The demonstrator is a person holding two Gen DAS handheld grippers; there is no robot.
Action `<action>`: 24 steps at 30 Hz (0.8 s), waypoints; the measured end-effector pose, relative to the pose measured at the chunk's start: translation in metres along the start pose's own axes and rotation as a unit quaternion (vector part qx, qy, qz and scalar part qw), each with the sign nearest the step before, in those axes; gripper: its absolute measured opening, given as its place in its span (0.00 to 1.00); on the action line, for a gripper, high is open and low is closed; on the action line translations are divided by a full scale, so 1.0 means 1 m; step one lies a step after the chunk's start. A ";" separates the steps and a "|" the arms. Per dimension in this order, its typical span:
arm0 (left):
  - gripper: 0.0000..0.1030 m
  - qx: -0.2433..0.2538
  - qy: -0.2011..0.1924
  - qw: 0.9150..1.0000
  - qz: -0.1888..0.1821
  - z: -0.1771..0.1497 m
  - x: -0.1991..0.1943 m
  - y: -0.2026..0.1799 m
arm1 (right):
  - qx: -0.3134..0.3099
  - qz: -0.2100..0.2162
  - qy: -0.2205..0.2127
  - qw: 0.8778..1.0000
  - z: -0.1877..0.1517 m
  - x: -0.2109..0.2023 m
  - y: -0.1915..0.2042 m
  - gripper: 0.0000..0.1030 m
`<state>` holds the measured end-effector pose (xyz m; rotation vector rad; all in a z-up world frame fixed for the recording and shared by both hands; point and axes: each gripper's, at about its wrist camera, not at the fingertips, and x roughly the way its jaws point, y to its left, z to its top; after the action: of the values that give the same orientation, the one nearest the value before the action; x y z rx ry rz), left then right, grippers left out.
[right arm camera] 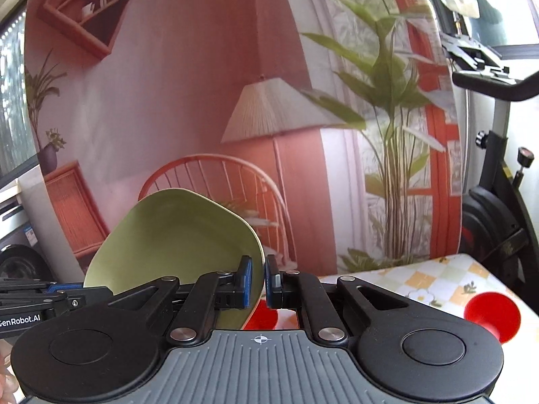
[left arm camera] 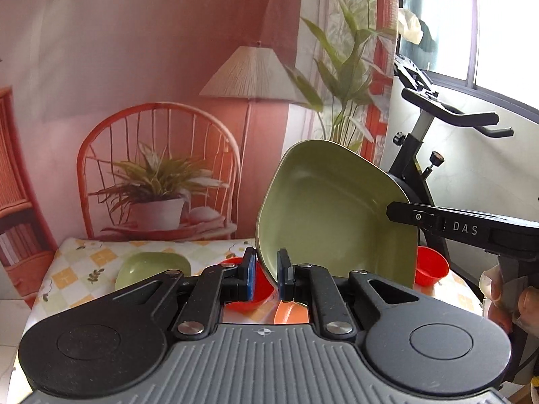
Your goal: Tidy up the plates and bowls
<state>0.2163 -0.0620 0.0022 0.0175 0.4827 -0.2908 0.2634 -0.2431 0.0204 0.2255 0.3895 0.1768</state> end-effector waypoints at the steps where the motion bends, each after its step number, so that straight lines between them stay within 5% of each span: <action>1: 0.13 0.002 -0.002 1.000 -0.001 0.004 0.004 -0.003 | -0.006 -0.003 -0.005 1.000 0.004 0.001 -0.002 0.07; 8: 0.14 -0.014 0.042 0.999 -0.010 -0.006 0.047 -0.012 | -0.034 -0.028 0.012 0.999 -0.002 0.026 -0.020 0.07; 16: 0.14 -0.016 0.135 0.991 -0.015 -0.046 0.117 -0.016 | -0.006 -0.045 0.081 0.996 -0.055 0.069 -0.059 0.07; 24: 0.14 -0.006 0.188 0.982 -0.010 -0.072 0.163 -0.016 | 0.045 -0.055 0.136 0.988 -0.103 0.102 -0.094 0.07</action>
<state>0.3168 -0.1154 -0.1358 0.0569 0.8615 -0.3047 0.3280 -0.2931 -0.1323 0.2685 0.6810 0.0815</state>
